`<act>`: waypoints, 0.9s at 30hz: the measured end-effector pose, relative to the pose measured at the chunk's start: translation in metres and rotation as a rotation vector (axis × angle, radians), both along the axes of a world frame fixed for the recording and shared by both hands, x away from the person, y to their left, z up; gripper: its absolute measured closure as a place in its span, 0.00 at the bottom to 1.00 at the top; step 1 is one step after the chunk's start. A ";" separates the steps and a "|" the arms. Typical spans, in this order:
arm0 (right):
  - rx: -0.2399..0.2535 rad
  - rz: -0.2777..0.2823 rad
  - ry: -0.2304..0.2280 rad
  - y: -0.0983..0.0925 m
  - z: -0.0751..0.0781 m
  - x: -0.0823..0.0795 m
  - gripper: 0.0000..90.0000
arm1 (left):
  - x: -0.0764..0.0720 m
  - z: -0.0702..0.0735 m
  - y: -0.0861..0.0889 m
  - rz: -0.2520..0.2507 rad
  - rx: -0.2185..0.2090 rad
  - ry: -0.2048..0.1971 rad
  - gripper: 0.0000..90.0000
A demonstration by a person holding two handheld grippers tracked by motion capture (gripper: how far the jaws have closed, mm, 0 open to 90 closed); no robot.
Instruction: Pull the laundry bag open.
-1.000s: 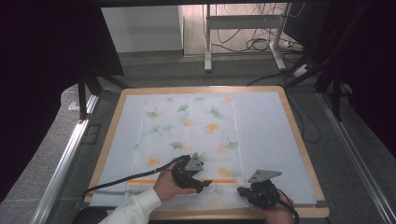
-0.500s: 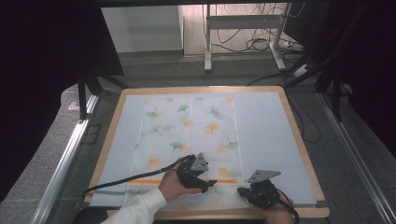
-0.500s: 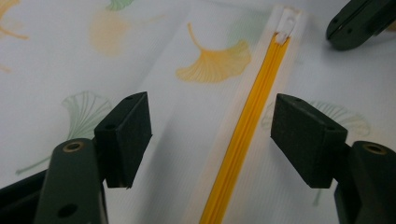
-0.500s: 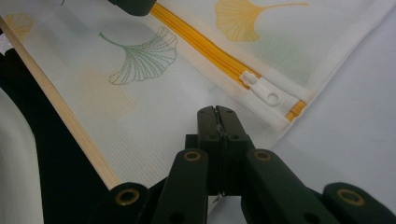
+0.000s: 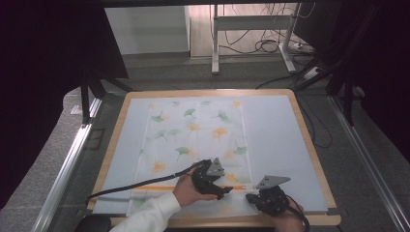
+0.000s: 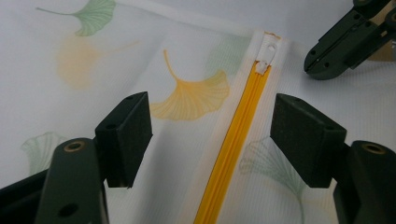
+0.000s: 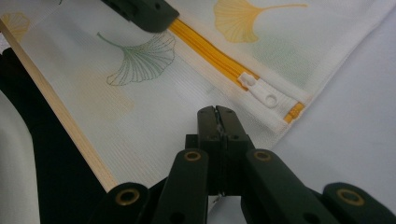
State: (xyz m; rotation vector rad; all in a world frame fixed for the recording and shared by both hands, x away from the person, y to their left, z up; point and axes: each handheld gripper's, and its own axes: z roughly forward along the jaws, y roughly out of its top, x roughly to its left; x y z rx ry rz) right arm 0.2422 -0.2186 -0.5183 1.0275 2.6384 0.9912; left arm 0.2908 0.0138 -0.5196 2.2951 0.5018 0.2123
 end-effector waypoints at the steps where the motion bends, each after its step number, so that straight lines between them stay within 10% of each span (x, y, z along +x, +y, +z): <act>1: -0.002 0.000 -0.002 0.000 0.000 0.000 0.99 | 0.001 0.000 -0.002 -0.006 0.007 0.001 0.32; 13: 0.002 0.000 0.007 0.000 0.000 0.001 0.99 | 0.011 -0.005 -0.009 0.008 -0.076 0.092 0.34; 16: 0.005 0.002 0.007 -0.001 0.000 0.001 0.99 | 0.011 -0.003 -0.015 -0.017 -0.013 0.053 0.34; 27: 0.005 0.003 0.006 -0.001 0.000 0.001 0.99 | 0.014 0.002 -0.036 -0.051 0.003 0.044 0.34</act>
